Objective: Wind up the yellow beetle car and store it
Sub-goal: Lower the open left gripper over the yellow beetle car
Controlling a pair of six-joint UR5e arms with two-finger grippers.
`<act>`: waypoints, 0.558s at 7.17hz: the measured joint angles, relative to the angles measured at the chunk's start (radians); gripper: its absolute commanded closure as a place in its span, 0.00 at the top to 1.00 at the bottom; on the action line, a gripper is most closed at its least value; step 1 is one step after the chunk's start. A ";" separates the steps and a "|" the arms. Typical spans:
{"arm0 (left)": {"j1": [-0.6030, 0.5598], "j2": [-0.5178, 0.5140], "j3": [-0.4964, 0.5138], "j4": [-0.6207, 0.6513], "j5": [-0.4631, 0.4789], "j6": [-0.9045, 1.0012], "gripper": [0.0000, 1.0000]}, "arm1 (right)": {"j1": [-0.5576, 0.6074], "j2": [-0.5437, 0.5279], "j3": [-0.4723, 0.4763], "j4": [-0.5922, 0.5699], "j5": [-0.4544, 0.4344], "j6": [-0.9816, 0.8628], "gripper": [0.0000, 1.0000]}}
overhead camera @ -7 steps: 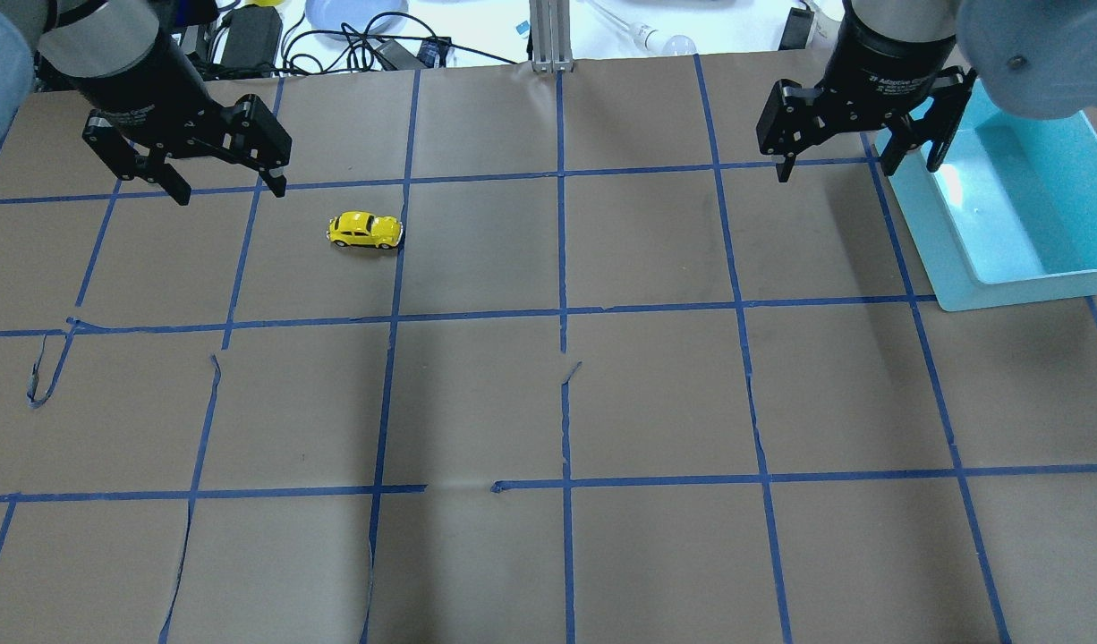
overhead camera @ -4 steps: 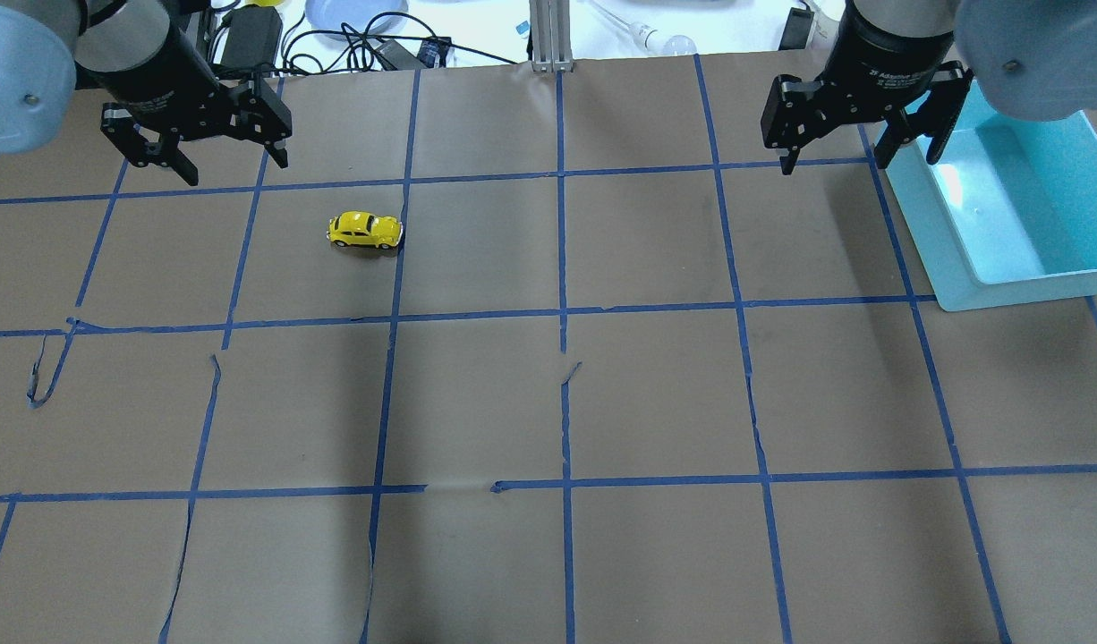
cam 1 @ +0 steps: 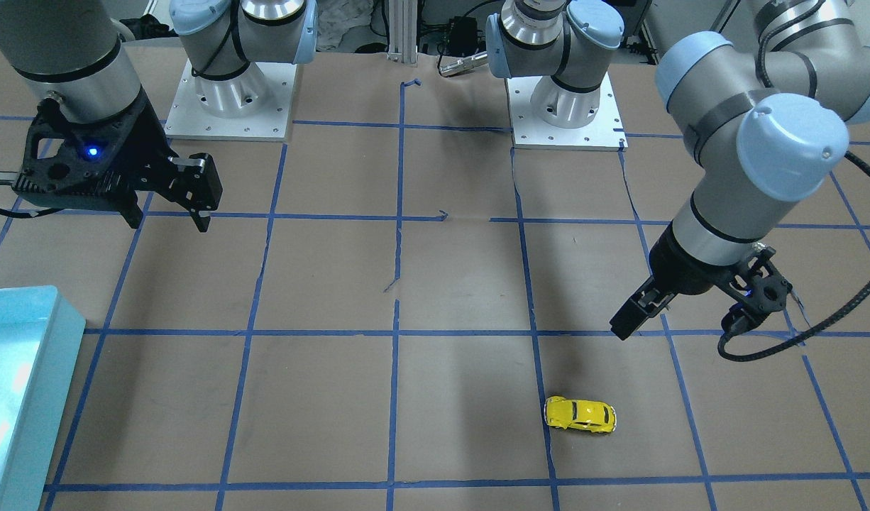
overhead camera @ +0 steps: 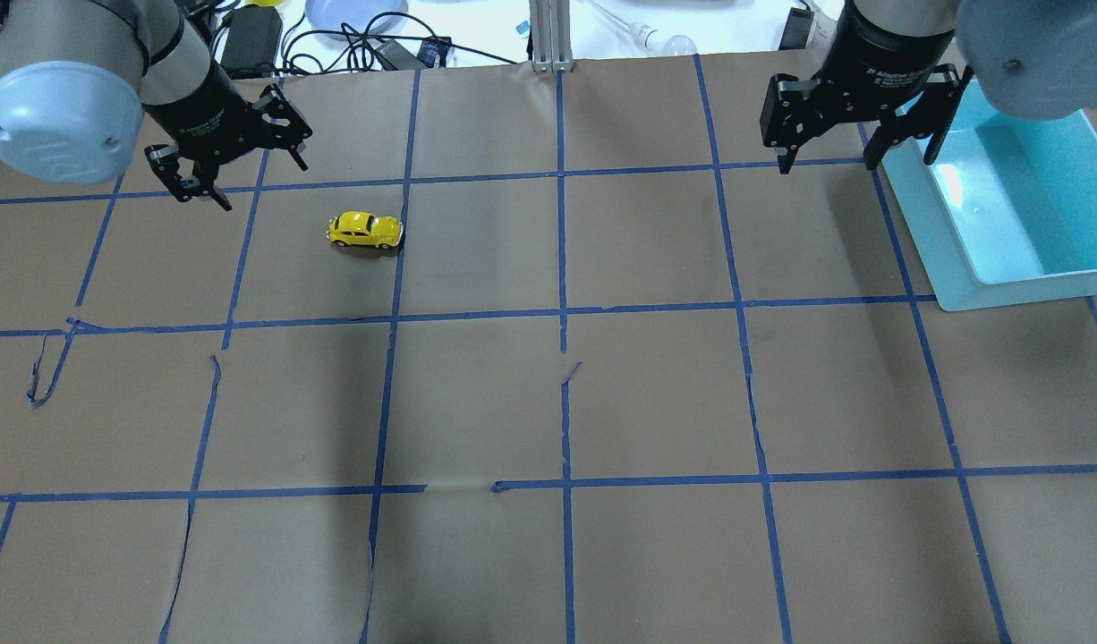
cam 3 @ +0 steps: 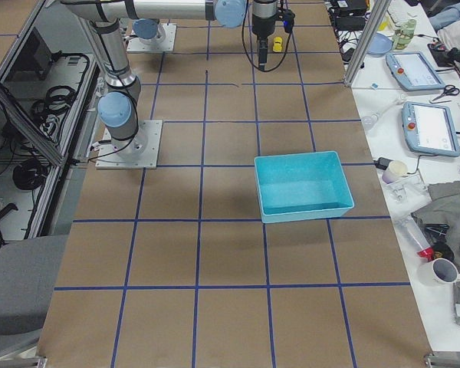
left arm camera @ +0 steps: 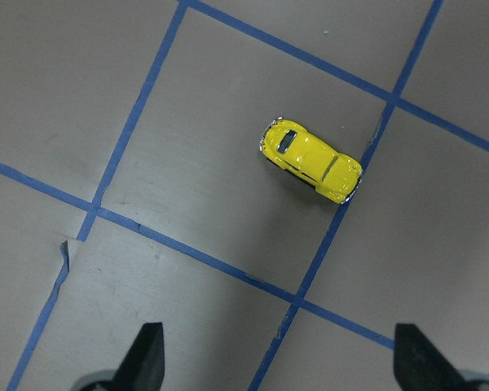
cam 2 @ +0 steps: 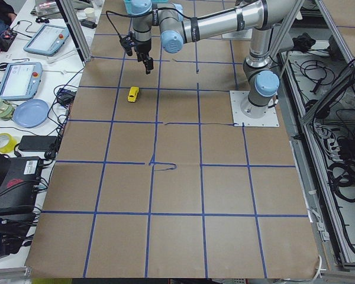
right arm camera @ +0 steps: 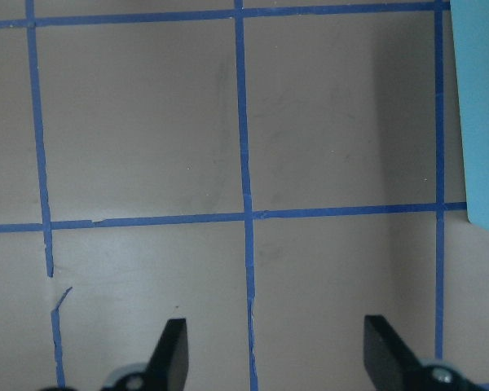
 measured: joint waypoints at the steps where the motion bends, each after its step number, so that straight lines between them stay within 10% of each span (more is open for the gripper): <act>1: 0.000 -0.034 -0.006 0.039 0.000 -0.102 1.00 | -0.001 0.005 0.000 -0.023 0.004 -0.002 0.80; 4: 0.000 -0.149 -0.005 0.150 -0.005 -0.454 1.00 | -0.002 0.011 0.002 -0.045 0.007 -0.008 0.86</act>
